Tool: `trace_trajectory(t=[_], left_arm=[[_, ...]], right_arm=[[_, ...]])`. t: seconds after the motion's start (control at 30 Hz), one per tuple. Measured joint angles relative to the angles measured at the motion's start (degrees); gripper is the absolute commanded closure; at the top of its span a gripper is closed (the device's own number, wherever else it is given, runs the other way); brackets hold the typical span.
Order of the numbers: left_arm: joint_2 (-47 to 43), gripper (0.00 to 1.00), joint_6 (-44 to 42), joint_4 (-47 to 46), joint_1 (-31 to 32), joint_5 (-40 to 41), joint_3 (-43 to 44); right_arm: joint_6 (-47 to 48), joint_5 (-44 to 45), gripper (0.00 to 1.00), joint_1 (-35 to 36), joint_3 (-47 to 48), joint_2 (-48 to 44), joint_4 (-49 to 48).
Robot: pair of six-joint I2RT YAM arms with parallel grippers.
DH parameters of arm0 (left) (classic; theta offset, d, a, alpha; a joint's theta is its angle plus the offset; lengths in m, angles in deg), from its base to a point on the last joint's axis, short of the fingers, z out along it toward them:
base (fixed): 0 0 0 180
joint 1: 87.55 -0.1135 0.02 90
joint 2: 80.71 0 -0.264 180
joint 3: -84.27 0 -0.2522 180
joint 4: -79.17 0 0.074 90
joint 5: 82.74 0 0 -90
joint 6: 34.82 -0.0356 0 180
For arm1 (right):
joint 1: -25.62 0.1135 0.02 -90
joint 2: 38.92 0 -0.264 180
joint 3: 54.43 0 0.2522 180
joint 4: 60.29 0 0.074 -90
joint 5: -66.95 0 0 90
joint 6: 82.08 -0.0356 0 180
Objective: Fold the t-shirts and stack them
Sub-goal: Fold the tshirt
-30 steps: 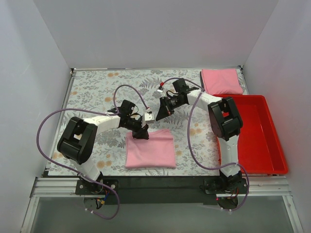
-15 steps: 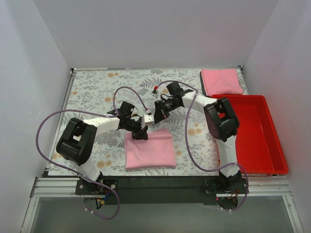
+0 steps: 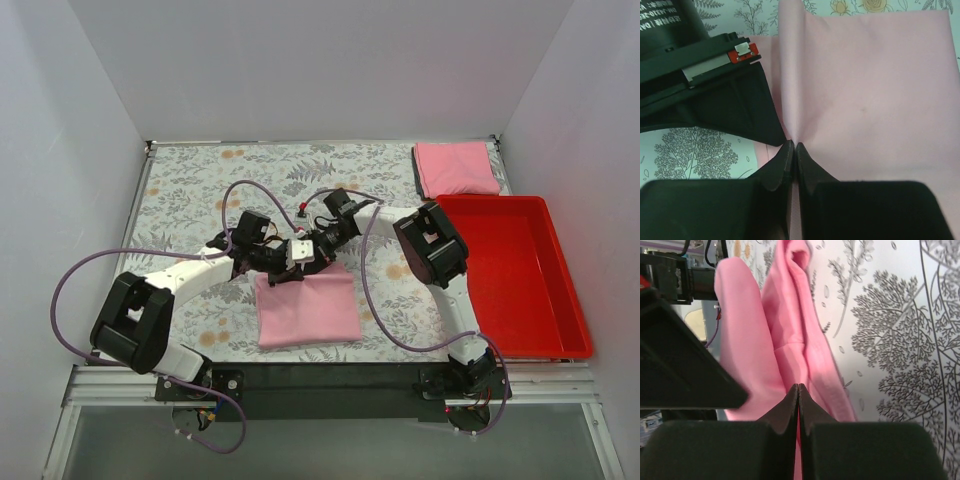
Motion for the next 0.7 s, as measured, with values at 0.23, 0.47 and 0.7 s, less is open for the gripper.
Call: trace_trajectory(t=[0.23,0.47,0.7], left_arm=[[-0.15,1.0,-1.09,-0.5,0.2,1.9,-0.68],[-1.09,1.0,-1.99,-1.4,0.17,4.0,-0.68],[-1.42,1.0,-2.73,-1.73,-0.15,4.52,-0.66]], right_arm=[[0.13,-1.49,0.96,0.22,0.0,3.37,0.15],[1.95,-2.36,0.96,0.11,-0.63,3.37,0.2],[3.26,-2.8,0.96,0.07,-0.81,3.37,0.33]])
